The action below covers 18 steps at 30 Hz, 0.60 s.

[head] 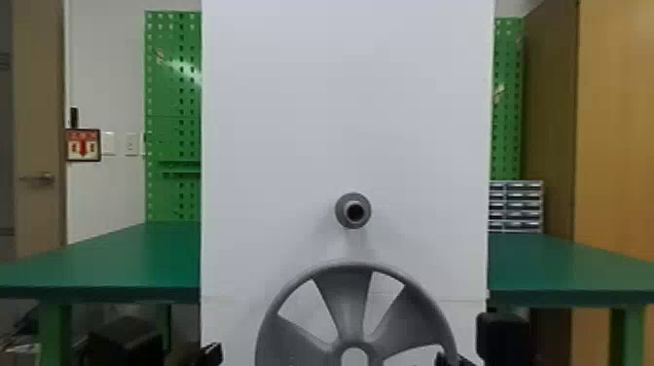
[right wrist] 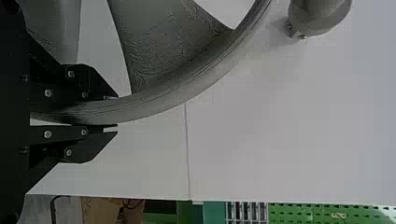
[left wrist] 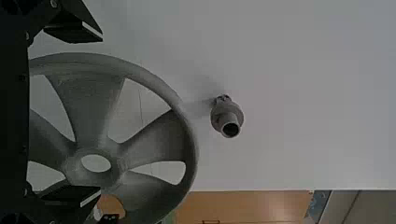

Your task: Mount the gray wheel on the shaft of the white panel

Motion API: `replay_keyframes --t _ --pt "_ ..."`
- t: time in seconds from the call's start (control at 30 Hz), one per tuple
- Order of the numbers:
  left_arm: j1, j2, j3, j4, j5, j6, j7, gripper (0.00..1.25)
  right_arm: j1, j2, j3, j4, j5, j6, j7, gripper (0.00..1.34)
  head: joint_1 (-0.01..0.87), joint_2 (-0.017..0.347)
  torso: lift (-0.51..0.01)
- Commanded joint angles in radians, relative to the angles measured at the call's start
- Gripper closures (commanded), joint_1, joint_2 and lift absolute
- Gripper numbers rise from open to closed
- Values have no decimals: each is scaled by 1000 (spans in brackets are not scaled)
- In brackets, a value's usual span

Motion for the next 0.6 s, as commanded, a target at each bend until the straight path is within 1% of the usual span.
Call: replay_keyframes --t 0.0,0.13,0.2,0.57 --pt "-8 2 -7 5 1 3 0 130 -30 -1 8 -47 -30 48 -44 1205 34 31 -490" --pt "-11 2 -12 9 4 5 0 130 -62 -10 13 -81 -46 82 -85 1205 34 31 -490" --pt "-14 2 -13 11 3 5 0 130 -74 -10 16 -89 -47 87 -96 1205 34 31 -490" --pt "-20 5 -21 18 6 8 0 130 -157 -21 24 -101 -85 117 -159 1205 34 31 -490"
